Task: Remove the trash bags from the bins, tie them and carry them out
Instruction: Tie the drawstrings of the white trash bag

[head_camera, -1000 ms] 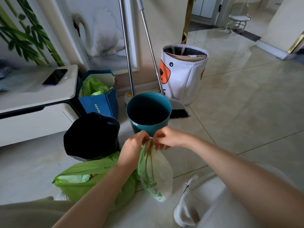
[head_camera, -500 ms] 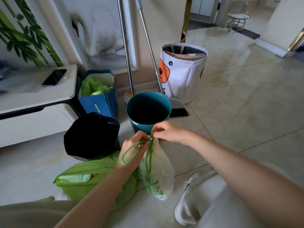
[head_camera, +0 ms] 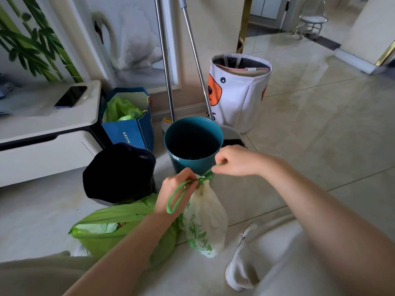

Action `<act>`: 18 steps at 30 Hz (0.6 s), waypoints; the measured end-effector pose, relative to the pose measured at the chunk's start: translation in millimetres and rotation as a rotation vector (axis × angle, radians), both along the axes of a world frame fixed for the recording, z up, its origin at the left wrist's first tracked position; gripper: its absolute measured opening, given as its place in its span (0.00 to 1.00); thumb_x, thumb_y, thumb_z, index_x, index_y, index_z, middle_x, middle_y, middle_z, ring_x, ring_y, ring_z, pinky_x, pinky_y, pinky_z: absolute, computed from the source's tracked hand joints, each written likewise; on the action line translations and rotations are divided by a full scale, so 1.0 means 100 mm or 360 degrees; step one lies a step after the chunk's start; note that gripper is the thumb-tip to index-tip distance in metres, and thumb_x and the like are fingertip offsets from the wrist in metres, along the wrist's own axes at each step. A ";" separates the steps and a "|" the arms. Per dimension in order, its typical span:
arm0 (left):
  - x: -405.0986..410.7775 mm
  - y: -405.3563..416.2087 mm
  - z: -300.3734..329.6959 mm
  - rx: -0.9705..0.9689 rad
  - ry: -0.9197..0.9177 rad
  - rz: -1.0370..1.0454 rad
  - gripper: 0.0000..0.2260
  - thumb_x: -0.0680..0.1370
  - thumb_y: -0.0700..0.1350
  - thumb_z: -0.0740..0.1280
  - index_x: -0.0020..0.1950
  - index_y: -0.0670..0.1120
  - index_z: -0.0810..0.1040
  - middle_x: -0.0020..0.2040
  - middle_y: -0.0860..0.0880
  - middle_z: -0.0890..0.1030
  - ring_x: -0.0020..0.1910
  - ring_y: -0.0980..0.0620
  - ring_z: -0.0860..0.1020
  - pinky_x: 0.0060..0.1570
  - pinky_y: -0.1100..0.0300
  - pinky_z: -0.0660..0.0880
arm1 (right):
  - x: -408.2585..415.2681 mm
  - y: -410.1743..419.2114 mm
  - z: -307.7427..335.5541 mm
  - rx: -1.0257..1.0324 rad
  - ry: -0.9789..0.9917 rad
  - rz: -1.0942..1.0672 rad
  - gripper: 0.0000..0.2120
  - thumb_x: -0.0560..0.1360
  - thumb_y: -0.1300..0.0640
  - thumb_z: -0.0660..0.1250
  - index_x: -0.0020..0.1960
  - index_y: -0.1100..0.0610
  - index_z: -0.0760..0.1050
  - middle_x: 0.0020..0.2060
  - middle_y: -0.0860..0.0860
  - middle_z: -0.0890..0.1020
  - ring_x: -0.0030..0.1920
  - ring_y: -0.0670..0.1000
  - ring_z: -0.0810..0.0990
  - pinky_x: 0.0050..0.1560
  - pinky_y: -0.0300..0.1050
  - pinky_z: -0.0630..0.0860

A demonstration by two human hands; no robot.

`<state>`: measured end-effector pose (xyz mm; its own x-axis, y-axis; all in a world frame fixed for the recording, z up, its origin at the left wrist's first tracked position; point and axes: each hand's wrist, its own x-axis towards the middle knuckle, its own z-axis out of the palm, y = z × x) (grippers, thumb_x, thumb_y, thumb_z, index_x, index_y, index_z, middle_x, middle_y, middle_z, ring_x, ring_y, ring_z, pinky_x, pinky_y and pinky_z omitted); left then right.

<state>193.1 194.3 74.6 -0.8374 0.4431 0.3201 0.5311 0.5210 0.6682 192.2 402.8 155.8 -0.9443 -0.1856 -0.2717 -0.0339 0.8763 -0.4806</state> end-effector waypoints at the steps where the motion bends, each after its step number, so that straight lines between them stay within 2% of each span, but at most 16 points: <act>1: 0.00 0.00 0.01 0.0018 -0.0018 0.0004 0.03 0.75 0.42 0.70 0.44 0.47 0.77 0.36 0.63 0.79 0.36 0.59 0.79 0.36 0.65 0.76 | -0.01 0.03 0.02 -0.0114 0.0023 -0.0065 0.17 0.72 0.47 0.67 0.31 0.56 0.71 0.31 0.51 0.73 0.34 0.50 0.71 0.38 0.47 0.68; 3: 0.01 0.00 0.03 0.0076 -0.0063 -0.0004 0.03 0.74 0.42 0.71 0.43 0.46 0.78 0.36 0.67 0.78 0.38 0.60 0.80 0.37 0.69 0.75 | 0.00 0.04 0.07 -0.0433 -0.0034 -0.0177 0.16 0.73 0.48 0.67 0.34 0.58 0.74 0.30 0.49 0.73 0.32 0.47 0.71 0.38 0.44 0.69; 4: 0.01 0.00 0.03 0.0094 -0.0075 -0.0015 0.03 0.74 0.42 0.71 0.43 0.46 0.79 0.36 0.68 0.78 0.38 0.61 0.80 0.38 0.71 0.74 | 0.00 0.03 0.09 -0.0682 -0.0106 -0.0245 0.14 0.75 0.50 0.67 0.37 0.59 0.75 0.30 0.49 0.75 0.33 0.47 0.74 0.40 0.43 0.73; 6: 0.00 0.00 0.04 0.0115 -0.0121 -0.0001 0.02 0.73 0.42 0.72 0.42 0.46 0.81 0.36 0.64 0.80 0.38 0.61 0.80 0.39 0.71 0.74 | -0.03 0.01 0.13 -0.1306 -0.0252 -0.0424 0.10 0.77 0.56 0.66 0.38 0.59 0.75 0.31 0.51 0.80 0.37 0.49 0.79 0.50 0.48 0.79; 7: 0.00 -0.01 0.04 0.0148 -0.0192 0.0042 0.01 0.73 0.42 0.73 0.42 0.47 0.82 0.36 0.61 0.81 0.38 0.61 0.80 0.40 0.70 0.74 | -0.05 0.03 0.13 -0.1537 -0.0283 -0.0513 0.11 0.77 0.57 0.65 0.36 0.57 0.73 0.29 0.51 0.78 0.35 0.51 0.79 0.51 0.50 0.79; 8: -0.01 -0.02 0.03 0.0194 -0.0311 0.0102 0.01 0.73 0.43 0.73 0.42 0.49 0.83 0.36 0.59 0.83 0.39 0.61 0.81 0.41 0.70 0.75 | -0.08 0.06 0.12 -0.1629 -0.0279 -0.0591 0.13 0.77 0.57 0.65 0.34 0.55 0.71 0.27 0.50 0.75 0.31 0.51 0.75 0.48 0.51 0.79; 11: -0.02 -0.07 0.05 0.0417 -0.0757 0.0245 0.04 0.75 0.45 0.70 0.46 0.50 0.85 0.39 0.53 0.86 0.41 0.58 0.83 0.47 0.64 0.78 | -0.12 0.18 0.08 -0.1407 -0.0224 -0.0758 0.14 0.76 0.52 0.66 0.33 0.51 0.69 0.25 0.47 0.65 0.26 0.48 0.63 0.40 0.45 0.74; 13: -0.02 -0.13 0.09 0.0655 -0.0933 0.0367 0.04 0.75 0.43 0.70 0.46 0.47 0.85 0.39 0.50 0.86 0.40 0.52 0.84 0.46 0.58 0.80 | -0.12 0.25 0.07 -0.1316 -0.0180 -0.0896 0.14 0.75 0.52 0.67 0.32 0.51 0.69 0.24 0.46 0.62 0.25 0.47 0.60 0.36 0.43 0.69; 15: -0.03 -0.22 0.10 0.0784 -0.0975 0.0476 0.03 0.75 0.41 0.70 0.44 0.46 0.84 0.35 0.49 0.85 0.37 0.50 0.84 0.44 0.58 0.81 | -0.12 0.32 0.05 -0.1173 -0.0094 -0.1020 0.14 0.74 0.53 0.67 0.32 0.52 0.68 0.24 0.46 0.63 0.25 0.47 0.60 0.33 0.42 0.68; 18: -0.01 -0.40 0.05 0.0746 -0.1000 0.0493 0.04 0.74 0.38 0.70 0.42 0.46 0.84 0.35 0.46 0.85 0.37 0.48 0.83 0.43 0.58 0.81 | -0.13 0.38 -0.01 -0.0800 0.0000 -0.1014 0.11 0.73 0.53 0.67 0.35 0.55 0.72 0.28 0.50 0.67 0.26 0.49 0.67 0.33 0.43 0.72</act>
<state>191.7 154.8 80.1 -0.9831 0.1014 -0.1524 -0.1329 0.1769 0.9752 179.6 441.0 154.6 -0.9098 0.2879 -0.2991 0.3988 0.4065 -0.8220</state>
